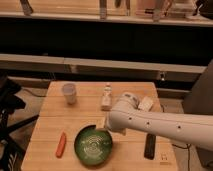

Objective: Drag the ceramic bowl in a circle

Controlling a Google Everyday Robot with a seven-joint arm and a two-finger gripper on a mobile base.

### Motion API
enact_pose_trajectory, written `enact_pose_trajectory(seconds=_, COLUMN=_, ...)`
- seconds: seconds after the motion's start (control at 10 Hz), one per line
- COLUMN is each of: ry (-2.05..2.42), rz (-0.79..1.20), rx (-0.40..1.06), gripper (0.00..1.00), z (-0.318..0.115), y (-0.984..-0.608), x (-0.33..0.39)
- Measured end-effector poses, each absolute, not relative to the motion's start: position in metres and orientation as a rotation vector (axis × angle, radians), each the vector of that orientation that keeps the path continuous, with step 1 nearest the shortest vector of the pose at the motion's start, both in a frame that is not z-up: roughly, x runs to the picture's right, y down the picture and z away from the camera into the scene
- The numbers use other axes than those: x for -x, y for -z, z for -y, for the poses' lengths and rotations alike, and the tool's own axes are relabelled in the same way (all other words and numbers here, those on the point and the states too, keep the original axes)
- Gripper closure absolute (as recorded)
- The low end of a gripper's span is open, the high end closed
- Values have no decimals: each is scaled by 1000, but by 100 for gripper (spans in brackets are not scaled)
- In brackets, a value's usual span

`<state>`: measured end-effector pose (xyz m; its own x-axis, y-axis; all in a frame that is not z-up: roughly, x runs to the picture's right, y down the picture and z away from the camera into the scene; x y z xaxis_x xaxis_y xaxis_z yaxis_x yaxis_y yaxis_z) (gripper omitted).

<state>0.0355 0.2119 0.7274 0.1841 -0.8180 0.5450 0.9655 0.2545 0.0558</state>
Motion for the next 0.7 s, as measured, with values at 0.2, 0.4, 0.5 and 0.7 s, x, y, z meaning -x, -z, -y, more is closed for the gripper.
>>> enact_pose_trajectory(seconds=0.2, ry=1280, rz=546, rx=331, gripper=20, z=-218, y=-733, x=-37)
enact_pose_trajectory(seconds=0.4, ry=1269, rz=561, rx=330, gripper=20, z=-222, y=-737, x=-37)
enact_pose_trajectory(seconds=0.5, ry=1273, rz=566, rx=329, gripper=20, z=-224, y=-738, x=-37)
enact_pose_trajectory(seconds=0.7, ry=1280, rz=580, rx=327, gripper=20, z=-229, y=-741, x=-36)
